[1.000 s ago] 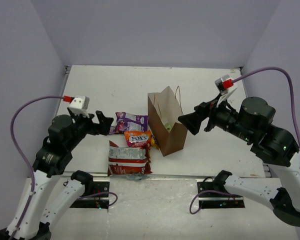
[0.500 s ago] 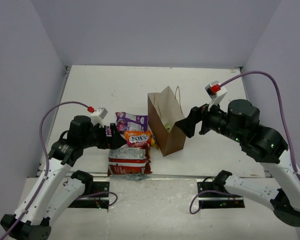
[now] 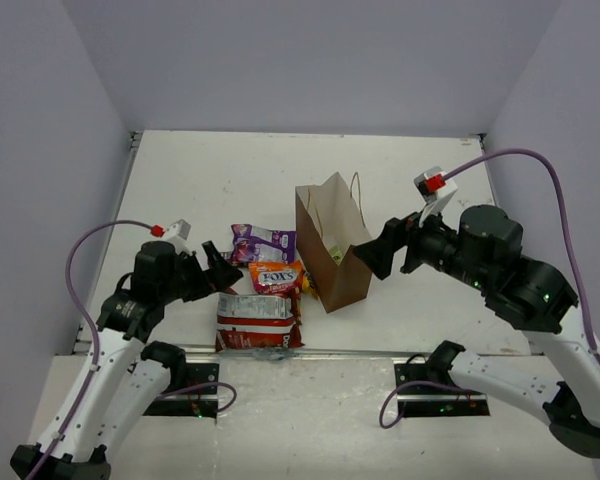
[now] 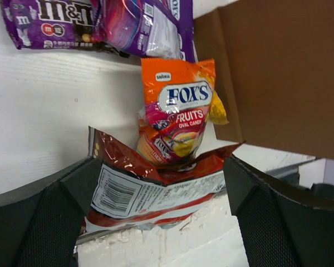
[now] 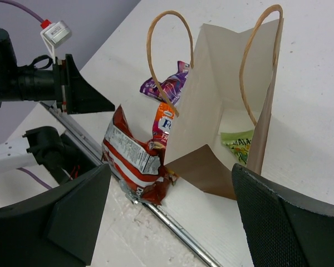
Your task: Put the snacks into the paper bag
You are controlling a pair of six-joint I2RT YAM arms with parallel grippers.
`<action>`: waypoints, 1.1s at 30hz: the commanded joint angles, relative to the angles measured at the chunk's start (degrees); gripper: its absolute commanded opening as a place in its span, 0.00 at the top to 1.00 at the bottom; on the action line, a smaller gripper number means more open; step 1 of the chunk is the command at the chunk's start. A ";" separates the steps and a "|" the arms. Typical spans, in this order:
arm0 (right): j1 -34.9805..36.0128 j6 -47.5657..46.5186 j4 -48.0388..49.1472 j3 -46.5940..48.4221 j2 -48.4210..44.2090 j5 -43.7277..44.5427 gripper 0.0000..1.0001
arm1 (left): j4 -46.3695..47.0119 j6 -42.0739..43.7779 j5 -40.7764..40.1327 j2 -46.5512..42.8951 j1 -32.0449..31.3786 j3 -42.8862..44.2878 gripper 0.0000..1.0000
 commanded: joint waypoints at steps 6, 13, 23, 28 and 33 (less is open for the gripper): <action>0.03 -0.96 2.03 -1.07 -1.40 1.94 0.07 | 3.34 -10.78 -6.32 -0.70 1.35 -3.61 0.00; -0.06 -0.96 2.03 -0.89 -1.49 2.29 0.07 | 5.78 -18.52 -7.21 -1.15 1.35 -7.91 0.02; -0.32 -0.87 2.03 -1.25 -2.72 3.08 0.06 | 17.13 -25.82 -2.63 2.28 1.35 -15.31 0.57; -0.41 -0.70 2.12 -1.77 -3.68 3.08 0.07 | 11.27 -23.64 -9.11 0.88 1.35 -9.52 1.00; -0.41 -0.43 2.20 -2.48 -3.86 3.70 0.07 | 7.46 -16.87 -14.06 -0.01 1.35 3.99 1.00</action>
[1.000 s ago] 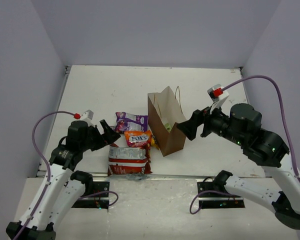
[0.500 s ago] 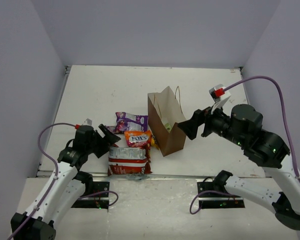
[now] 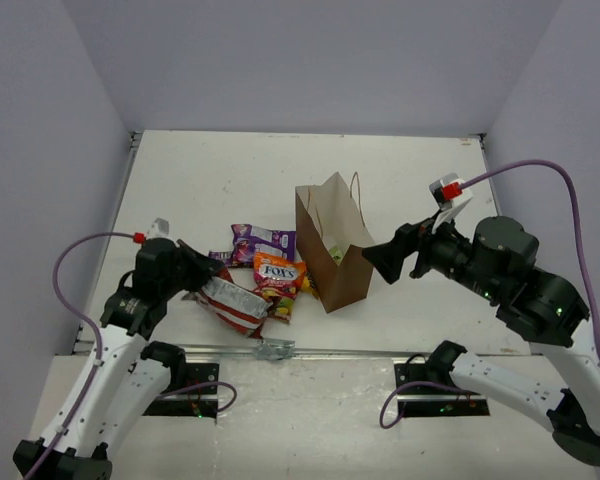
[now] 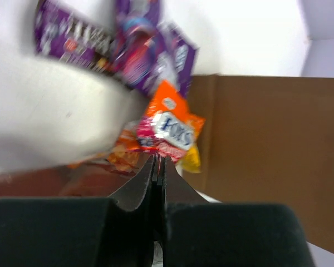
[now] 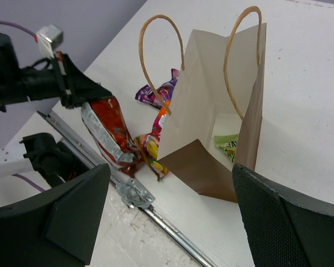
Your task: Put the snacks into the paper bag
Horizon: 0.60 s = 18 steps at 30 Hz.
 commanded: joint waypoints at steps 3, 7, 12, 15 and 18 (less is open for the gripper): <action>-0.32 0.01 2.19 -1.04 0.07 2.98 0.07 | 5.19 10.52 -0.60 0.55 0.33 15.58 1.00; -0.67 0.88 2.45 -1.92 -0.28 4.65 0.07 | 12.65 13.26 7.91 3.62 0.33 19.35 1.00; -0.94 1.85 2.36 -1.92 -1.33 7.46 0.07 | 15.38 19.39 9.95 6.17 0.15 30.31 1.00; -1.11 2.90 2.36 -1.83 -2.48 10.71 0.07 | 19.77 23.35 16.26 8.54 0.15 35.34 1.00; -1.73 3.52 2.27 -1.92 -3.27 12.21 0.06 | 23.90 25.64 25.57 13.19 0.15 42.72 1.00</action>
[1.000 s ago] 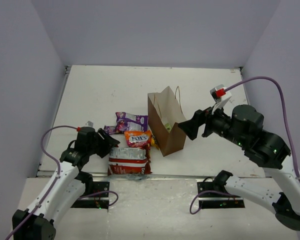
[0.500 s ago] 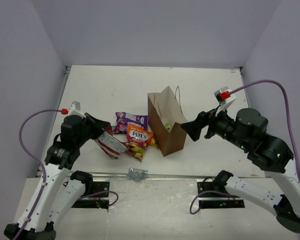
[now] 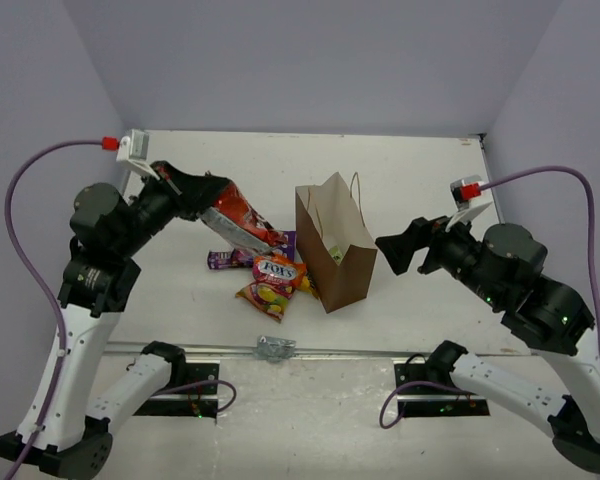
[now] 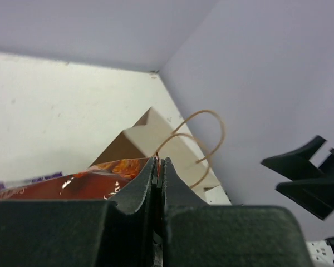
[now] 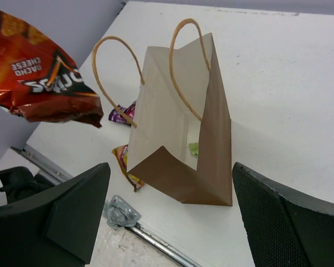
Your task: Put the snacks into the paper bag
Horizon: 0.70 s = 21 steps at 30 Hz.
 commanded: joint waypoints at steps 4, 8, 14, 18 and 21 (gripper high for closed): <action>-1.62 1.82 1.90 0.07 -1.39 3.73 0.06 | 13.80 7.80 17.44 8.70 0.06 16.38 1.00; -2.85 2.26 1.90 0.68 -1.22 3.65 0.06 | 16.62 9.48 24.64 15.20 0.06 28.57 1.00; -4.35 2.26 1.99 2.09 -0.42 1.27 0.06 | 26.24 6.93 30.70 27.25 -1.17 42.05 1.00; -4.53 2.35 1.90 2.53 -0.86 0.48 0.06 | 33.65 2.82 33.09 35.32 -1.96 51.18 1.00; -4.88 2.08 1.90 2.62 -1.48 0.92 0.06 | 37.53 -0.71 34.68 39.81 -4.32 55.59 1.00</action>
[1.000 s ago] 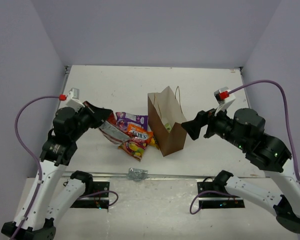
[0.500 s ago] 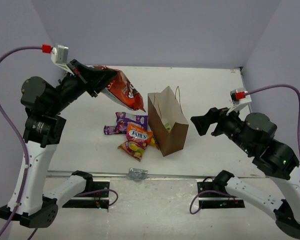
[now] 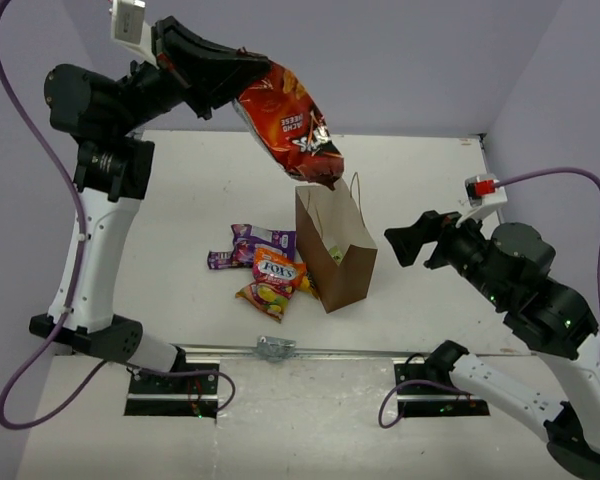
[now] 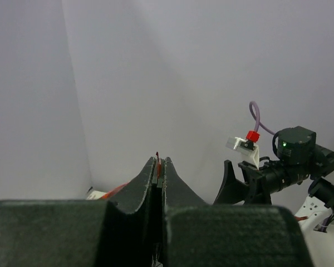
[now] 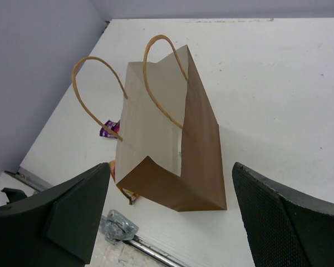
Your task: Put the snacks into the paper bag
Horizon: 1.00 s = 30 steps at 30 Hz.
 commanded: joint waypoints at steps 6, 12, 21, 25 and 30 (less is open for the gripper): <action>-1.12 0.86 1.88 2.42 -1.86 1.64 0.07 | 5.52 2.15 0.70 10.00 -11.79 6.98 1.00; -2.00 1.83 1.88 3.30 -3.61 4.37 0.07 | -0.89 10.58 -2.91 11.07 -15.22 3.56 1.00; -2.44 1.83 1.97 2.16 -3.09 4.02 0.07 | -1.25 16.39 -7.12 3.26 -16.54 -9.18 1.00; -2.44 1.92 1.97 1.98 -2.83 3.67 0.07 | -1.42 18.94 -8.88 -0.53 -16.89 -16.99 1.00; -2.70 1.92 2.05 1.72 -2.30 3.32 0.07 | -4.49 22.36 -10.20 -2.82 -16.89 -19.30 1.00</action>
